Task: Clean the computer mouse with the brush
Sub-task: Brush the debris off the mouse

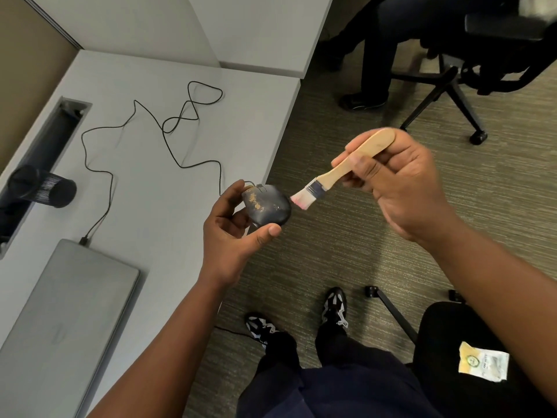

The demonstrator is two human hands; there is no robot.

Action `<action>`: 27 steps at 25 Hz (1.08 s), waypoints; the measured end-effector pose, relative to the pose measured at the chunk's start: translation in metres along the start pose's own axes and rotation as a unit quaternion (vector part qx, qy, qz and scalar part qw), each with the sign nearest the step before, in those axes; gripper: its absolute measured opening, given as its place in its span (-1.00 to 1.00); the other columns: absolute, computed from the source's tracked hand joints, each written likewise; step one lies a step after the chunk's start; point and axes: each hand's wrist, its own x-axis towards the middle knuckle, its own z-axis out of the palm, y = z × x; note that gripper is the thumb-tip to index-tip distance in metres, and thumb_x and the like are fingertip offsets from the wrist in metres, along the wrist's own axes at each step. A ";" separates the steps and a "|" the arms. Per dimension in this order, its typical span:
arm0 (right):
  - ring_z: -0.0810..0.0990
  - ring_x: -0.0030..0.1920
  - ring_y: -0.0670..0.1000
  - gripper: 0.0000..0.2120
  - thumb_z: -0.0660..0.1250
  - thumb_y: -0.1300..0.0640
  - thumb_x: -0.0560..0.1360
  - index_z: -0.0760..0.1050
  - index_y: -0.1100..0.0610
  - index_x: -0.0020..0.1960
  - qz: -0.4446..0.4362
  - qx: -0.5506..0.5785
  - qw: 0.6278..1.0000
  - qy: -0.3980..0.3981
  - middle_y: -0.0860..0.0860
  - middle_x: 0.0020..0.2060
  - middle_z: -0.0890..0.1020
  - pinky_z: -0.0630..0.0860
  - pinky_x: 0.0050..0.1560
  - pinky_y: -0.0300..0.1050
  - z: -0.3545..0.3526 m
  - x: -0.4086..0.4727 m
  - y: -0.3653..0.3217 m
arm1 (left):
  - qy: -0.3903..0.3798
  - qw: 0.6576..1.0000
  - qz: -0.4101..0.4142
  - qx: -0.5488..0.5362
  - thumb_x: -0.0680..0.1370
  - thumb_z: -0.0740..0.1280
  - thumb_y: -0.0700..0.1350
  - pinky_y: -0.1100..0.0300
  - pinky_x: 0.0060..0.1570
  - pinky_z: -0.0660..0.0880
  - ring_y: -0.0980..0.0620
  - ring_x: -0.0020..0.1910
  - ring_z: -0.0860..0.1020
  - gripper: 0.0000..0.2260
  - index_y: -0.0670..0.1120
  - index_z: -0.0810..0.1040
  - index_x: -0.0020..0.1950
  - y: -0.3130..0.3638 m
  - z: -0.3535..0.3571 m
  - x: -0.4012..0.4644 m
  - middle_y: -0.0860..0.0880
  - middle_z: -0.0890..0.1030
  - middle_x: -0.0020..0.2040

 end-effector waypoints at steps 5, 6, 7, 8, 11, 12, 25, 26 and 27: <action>0.69 -0.18 0.05 -0.92 0.31 0.29 0.61 0.55 0.21 0.08 0.130 0.125 0.984 0.007 0.18 -0.08 0.75 0.63 -0.14 -0.10 0.015 -0.001 -0.009 | -0.032 0.998 0.026 0.050 0.20 0.73 0.08 -0.10 0.33 0.59 -0.03 0.39 0.61 -0.03 0.00 0.40 0.54 -0.001 0.001 -0.003 -0.03 0.54 0.47; 0.69 -0.20 0.05 -0.92 0.32 0.29 0.61 0.55 0.22 0.09 0.150 0.117 0.982 0.007 0.19 -0.08 0.75 0.64 -0.15 -0.12 0.019 -0.002 -0.008 | -0.035 0.997 0.031 0.062 0.21 0.71 0.05 -0.10 0.35 0.59 -0.01 0.39 0.61 -0.06 0.04 0.40 0.53 0.000 0.001 -0.004 0.00 0.54 0.48; 0.69 -0.21 0.04 -0.91 0.34 0.29 0.60 0.55 0.24 0.10 0.166 0.106 0.980 0.011 0.20 -0.08 0.75 0.65 -0.17 -0.13 0.021 -0.002 -0.006 | -0.036 0.996 0.037 0.072 0.20 0.71 0.06 -0.09 0.36 0.58 0.01 0.39 0.61 -0.07 0.08 0.41 0.52 0.002 0.001 -0.004 0.03 0.53 0.49; 0.69 -0.22 0.04 -0.90 0.36 0.29 0.59 0.55 0.25 0.10 0.177 0.096 0.979 0.017 0.21 -0.08 0.75 0.65 -0.18 -0.15 0.022 -0.002 -0.005 | -0.037 0.995 0.043 0.078 0.20 0.73 0.11 -0.09 0.37 0.57 0.02 0.39 0.60 -0.06 0.10 0.41 0.51 0.003 0.001 -0.004 0.04 0.52 0.50; 0.68 -0.24 0.03 -0.87 0.37 0.29 0.59 0.54 0.28 0.13 0.191 0.075 0.978 0.045 0.21 -0.10 0.76 0.64 -0.21 -0.16 0.018 0.001 -0.005 | -0.034 0.994 0.057 0.091 0.21 0.71 0.23 -0.14 0.39 0.54 -0.02 0.41 0.59 -0.02 0.06 0.41 0.54 0.005 -0.002 -0.005 0.02 0.51 0.51; 0.67 -0.24 0.03 -0.87 0.36 0.29 0.60 0.54 0.28 0.14 0.191 0.065 0.978 0.055 0.21 -0.10 0.76 0.63 -0.21 -0.16 0.015 0.002 -0.005 | -0.033 0.993 0.059 0.093 0.21 0.71 0.24 -0.17 0.39 0.54 -0.05 0.42 0.58 -0.02 0.04 0.41 0.55 0.006 -0.002 -0.005 0.01 0.51 0.51; 0.68 -0.22 0.04 -0.91 0.33 0.31 0.61 0.54 0.24 0.10 0.167 0.092 0.981 0.038 0.19 -0.10 0.75 0.63 -0.18 -0.13 0.012 -0.002 0.000 | -0.047 0.986 0.065 0.144 0.21 0.71 0.09 -0.13 0.39 0.54 0.04 0.38 0.61 0.02 0.00 0.37 0.60 0.010 -0.004 -0.004 0.05 0.49 0.53; 0.68 -0.23 0.03 -0.91 0.34 0.31 0.61 0.54 0.24 0.11 0.166 0.071 0.983 0.040 0.19 -0.10 0.75 0.63 -0.18 -0.13 0.012 -0.001 0.001 | -0.050 0.985 0.065 0.149 0.20 0.71 0.10 -0.10 0.39 0.55 0.06 0.38 0.61 0.03 0.01 0.36 0.61 0.010 -0.005 -0.005 0.07 0.49 0.53; 0.68 -0.23 0.03 -0.91 0.34 0.31 0.61 0.54 0.24 0.11 0.160 0.047 0.985 0.047 0.19 -0.10 0.75 0.63 -0.17 -0.13 0.011 0.000 0.002 | -0.052 0.985 0.064 0.153 0.20 0.71 0.11 -0.08 0.38 0.55 0.08 0.38 0.61 0.03 0.02 0.36 0.61 0.010 -0.005 -0.005 0.08 0.49 0.53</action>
